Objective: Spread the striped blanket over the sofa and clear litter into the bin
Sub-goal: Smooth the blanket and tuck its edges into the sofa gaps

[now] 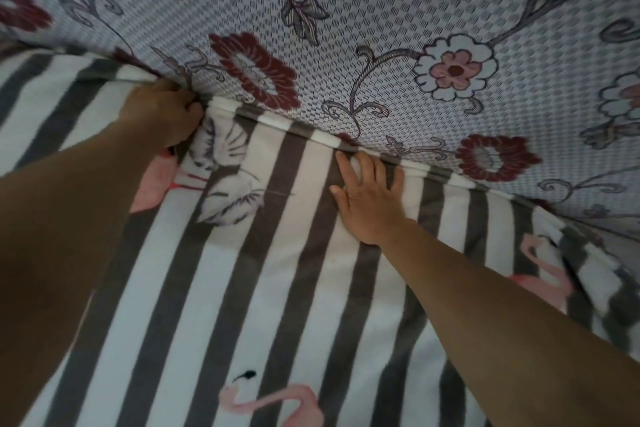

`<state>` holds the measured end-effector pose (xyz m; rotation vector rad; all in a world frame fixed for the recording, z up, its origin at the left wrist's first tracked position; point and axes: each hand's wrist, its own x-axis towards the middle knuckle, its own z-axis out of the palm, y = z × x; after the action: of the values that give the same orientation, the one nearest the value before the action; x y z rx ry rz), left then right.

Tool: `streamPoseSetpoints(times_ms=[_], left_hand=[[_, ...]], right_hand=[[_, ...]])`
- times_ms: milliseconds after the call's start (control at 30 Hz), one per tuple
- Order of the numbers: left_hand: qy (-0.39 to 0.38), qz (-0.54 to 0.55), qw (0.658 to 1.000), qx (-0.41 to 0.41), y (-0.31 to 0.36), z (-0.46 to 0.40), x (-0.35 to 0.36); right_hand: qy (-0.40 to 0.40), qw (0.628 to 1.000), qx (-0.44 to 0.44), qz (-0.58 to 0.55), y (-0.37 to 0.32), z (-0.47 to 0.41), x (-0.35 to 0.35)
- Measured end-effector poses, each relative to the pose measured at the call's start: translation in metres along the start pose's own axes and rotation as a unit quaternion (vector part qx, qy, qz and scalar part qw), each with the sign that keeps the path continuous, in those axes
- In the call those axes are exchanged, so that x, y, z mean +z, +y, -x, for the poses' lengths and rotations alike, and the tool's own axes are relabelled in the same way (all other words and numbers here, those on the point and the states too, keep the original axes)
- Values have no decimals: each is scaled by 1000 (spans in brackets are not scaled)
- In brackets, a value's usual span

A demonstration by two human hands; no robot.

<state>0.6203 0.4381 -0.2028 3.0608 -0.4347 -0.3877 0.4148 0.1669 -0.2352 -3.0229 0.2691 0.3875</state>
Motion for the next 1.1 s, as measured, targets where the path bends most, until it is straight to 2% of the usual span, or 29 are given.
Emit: streamPoseSetpoints(times_ms=[133, 167, 233, 333, 400, 467, 500, 567, 600, 667, 767, 1000, 1100], left_hand=[[152, -10, 986, -59, -19, 1, -12], [135, -28, 989, -60, -27, -2, -11], [30, -65, 996, -60, -41, -11, -4], [-88, -143, 985, -48, -49, -30, 15], [-126, -88, 986, -68, -27, -32, 17], [-101, -53, 989, -97, 15, -19, 9], [-44, -78, 993, -75, 43, -2, 0], [52, -43, 996, 65, 95, 36, -9], [43, 2, 991, 130, 114, 54, -7], [-11, 19, 984, 179, 138, 72, 1], [-53, -12, 988, 146, 141, 61, 15], [-96, -76, 984, 132, 145, 48, 25], [-147, -111, 979, 90, 154, 50, 10]], right_hand=[[-13, 1000, 1, -14, 0, 0, 0], [-13, 1000, 0, -18, -1, 1, 0], [-18, 1000, -3, -24, -2, 0, -1], [-39, 999, -2, -35, 1, -4, -1], [-57, 998, 0, -39, 2, -6, -3], [-69, 997, 3, -39, 1, -7, -4], [-80, 996, 5, -43, 0, -7, -7], [-105, 993, 4, -62, 0, -9, -14], [-112, 991, 3, -77, 1, -10, -18], [-101, 990, -4, -102, 6, -9, -29], [-64, 994, -7, -92, 9, -5, -33], [-153, 981, 7, -119, 10, -18, -37], [-118, 986, -18, -117, 29, 6, -50]])
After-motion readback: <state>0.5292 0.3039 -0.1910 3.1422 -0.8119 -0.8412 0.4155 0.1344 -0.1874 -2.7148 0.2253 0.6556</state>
